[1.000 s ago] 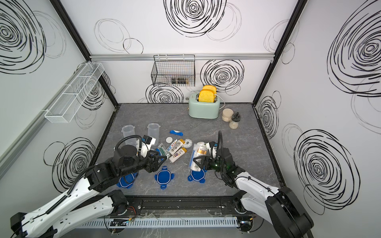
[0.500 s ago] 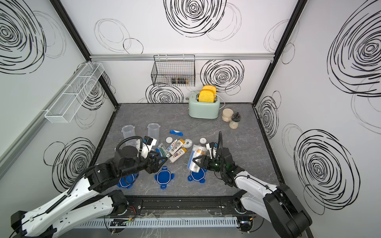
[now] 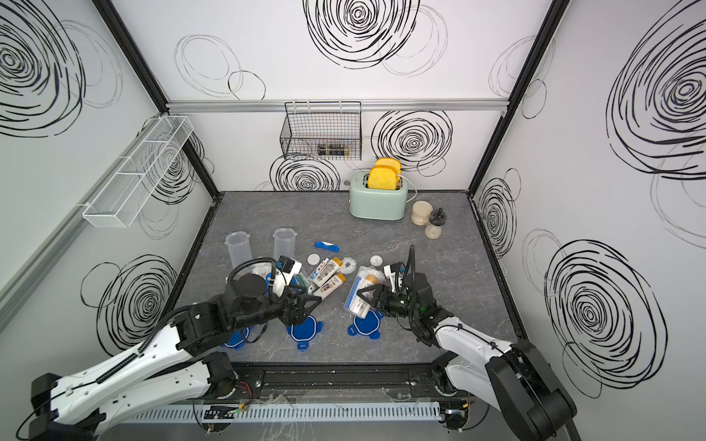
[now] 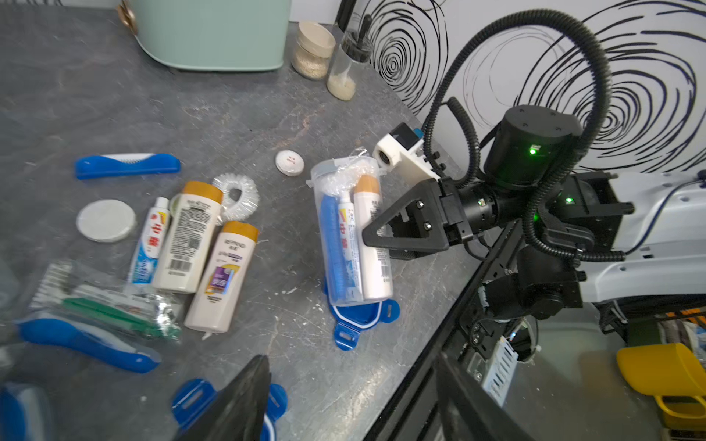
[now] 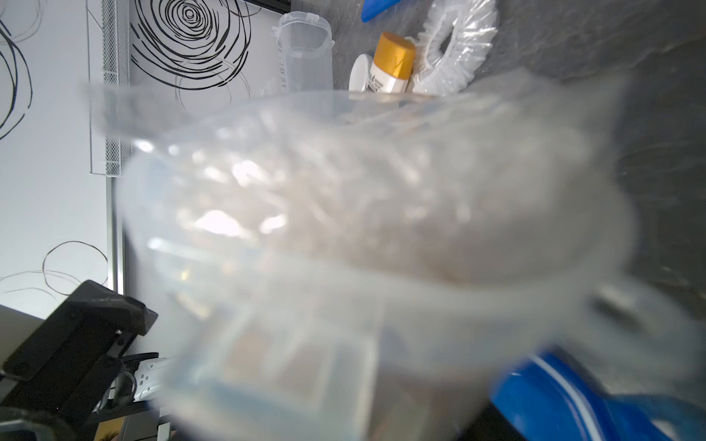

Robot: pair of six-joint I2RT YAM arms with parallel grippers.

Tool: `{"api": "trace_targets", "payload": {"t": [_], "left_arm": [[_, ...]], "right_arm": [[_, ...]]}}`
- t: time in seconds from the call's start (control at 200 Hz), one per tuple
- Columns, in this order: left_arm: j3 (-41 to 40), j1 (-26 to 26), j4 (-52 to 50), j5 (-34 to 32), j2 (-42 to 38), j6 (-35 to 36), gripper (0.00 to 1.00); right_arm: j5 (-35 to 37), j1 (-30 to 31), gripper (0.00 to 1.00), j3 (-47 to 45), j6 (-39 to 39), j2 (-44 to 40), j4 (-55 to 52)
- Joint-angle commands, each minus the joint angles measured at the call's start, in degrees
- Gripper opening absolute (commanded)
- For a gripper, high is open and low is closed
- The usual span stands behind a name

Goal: Take out toiletry kits
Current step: 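Pour the toiletry kits out of the container.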

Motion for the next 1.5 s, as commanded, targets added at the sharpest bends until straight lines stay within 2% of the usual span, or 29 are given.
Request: {"api": "trace_targets", "payload": {"t": [0.0,0.12,0.185,0.265,0.43,0.725,1.026,1.211,1.306,1.491], "left_arm": [[-1.9,-4.7,8.5,-4.7,3.4,-3.0,0.88],[-1.9,-8.1,12.9,-5.7,9.1,-3.3,0.95],[-3.3,-8.2,16.5,-5.1,12.1,-3.6,1.00],[-4.4,-7.5,20.3,-2.1,15.0,-4.9,0.96],[-7.1,-7.4,28.3,2.0,18.2,-6.6,0.96],[-7.1,-4.2,33.8,7.4,26.4,-8.0,0.96],[-2.9,-3.1,33.3,7.6,33.6,-6.3,0.96],[-2.4,-2.8,35.3,7.4,34.9,-5.9,0.97],[-2.6,-2.8,37.2,8.0,35.2,-6.2,1.00],[-2.3,-2.2,38.7,8.9,36.7,-6.6,0.89]], "right_arm": [[-1.8,-0.3,0.55,0.0,2.9,-1.7,4.8],[-2.0,-0.4,0.55,0.1,2.7,-2.2,4.3],[-1.9,-0.4,0.55,0.1,2.9,-2.4,4.3],[-2.1,-0.5,0.55,0.1,3.1,-2.3,4.7],[-2.7,-0.4,0.56,-0.4,3.7,-2.1,5.6],[-3.6,-0.4,0.55,-0.7,4.9,-2.2,6.8],[-4.2,-0.3,0.55,-0.7,5.5,-3.3,6.6],[-4.3,-0.3,0.55,-0.8,5.5,-3.3,6.7],[-4.5,-0.2,0.55,-1.0,5.5,-2.7,7.0],[-5.0,-0.2,0.55,-1.0,5.7,-2.1,7.8]]}}
